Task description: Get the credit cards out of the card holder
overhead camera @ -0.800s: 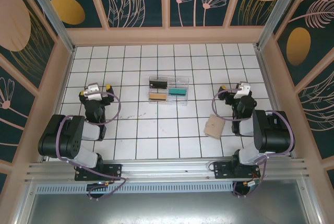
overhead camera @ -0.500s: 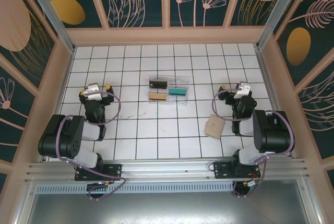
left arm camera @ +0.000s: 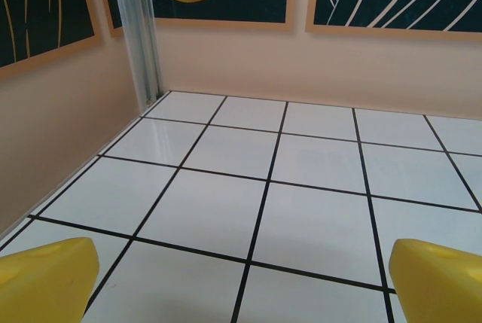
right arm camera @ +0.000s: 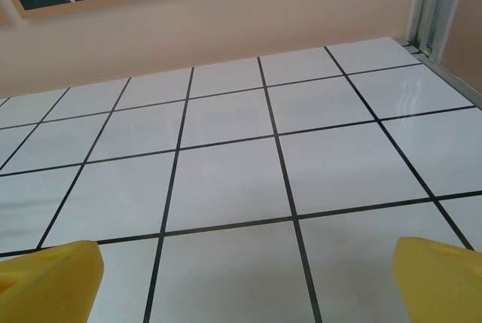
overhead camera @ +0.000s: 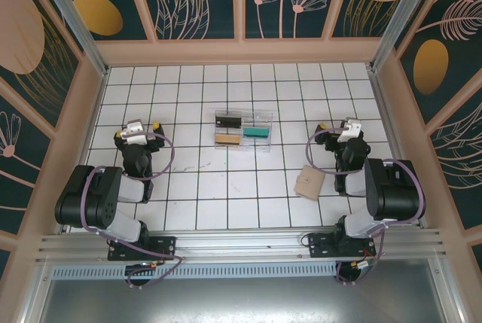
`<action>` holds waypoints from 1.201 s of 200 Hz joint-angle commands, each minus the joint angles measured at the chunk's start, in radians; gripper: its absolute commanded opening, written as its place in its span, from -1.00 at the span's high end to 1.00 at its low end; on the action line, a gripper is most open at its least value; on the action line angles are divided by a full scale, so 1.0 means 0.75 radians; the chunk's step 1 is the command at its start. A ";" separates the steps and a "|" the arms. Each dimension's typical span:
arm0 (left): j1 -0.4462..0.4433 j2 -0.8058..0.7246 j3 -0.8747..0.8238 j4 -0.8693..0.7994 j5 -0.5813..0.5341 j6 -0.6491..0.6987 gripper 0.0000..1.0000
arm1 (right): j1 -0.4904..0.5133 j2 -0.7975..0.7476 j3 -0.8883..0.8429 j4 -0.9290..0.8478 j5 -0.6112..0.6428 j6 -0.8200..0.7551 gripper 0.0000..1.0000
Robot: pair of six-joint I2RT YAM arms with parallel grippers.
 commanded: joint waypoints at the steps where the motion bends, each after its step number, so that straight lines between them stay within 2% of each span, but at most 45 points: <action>1: 0.009 -0.077 0.061 -0.110 -0.062 -0.037 -0.97 | 0.001 0.001 0.022 0.024 0.017 -0.015 -0.98; 15: 0.009 -0.180 0.217 -0.495 -0.138 -0.056 -0.97 | 0.003 -0.040 0.037 -0.029 0.028 -0.015 -0.98; 26: 0.007 -0.237 0.387 -0.817 -0.143 -0.069 -0.97 | 0.005 -0.109 0.065 -0.139 0.037 -0.009 -0.98; 44: 0.007 -0.297 0.669 -1.325 -0.293 -0.315 -0.97 | 0.005 -0.246 0.142 -0.398 0.057 0.031 -0.98; 62: 0.007 -0.375 0.795 -1.543 -0.338 -0.556 -0.98 | 0.005 -0.379 0.149 -0.497 0.046 0.109 -0.98; 74: 0.007 -0.441 0.832 -1.662 -0.342 -0.760 -0.97 | 0.004 -0.466 0.162 -0.587 0.086 0.245 -0.98; 107: 0.007 -0.640 0.731 -1.679 -0.063 -0.957 -0.97 | -0.003 -0.632 0.377 -1.199 0.221 0.657 -0.98; 126: 0.007 -0.765 0.574 -1.583 0.046 -1.049 -0.97 | -0.005 -0.705 0.395 -1.319 0.056 0.720 -0.98; 141: 0.007 -0.836 0.487 -1.555 0.106 -1.098 -0.97 | -0.004 -0.782 0.384 -1.409 0.019 0.800 -0.98; 158: 0.000 -0.853 0.479 -1.626 0.166 -1.110 -0.97 | 0.005 -0.872 0.372 -1.533 -0.022 0.839 -0.98; 182: -0.060 -0.834 0.501 -1.697 0.183 -1.079 -0.97 | 0.068 -0.999 0.316 -1.634 -0.054 0.872 -0.98; 198: -0.181 -0.803 0.541 -1.765 0.106 -1.047 -0.97 | 0.151 -1.035 0.282 -1.705 -0.026 0.894 -0.98; 240: -0.431 -0.682 0.622 -1.936 -0.024 -0.983 -0.97 | 0.439 -1.034 0.266 -1.934 0.239 1.002 -0.98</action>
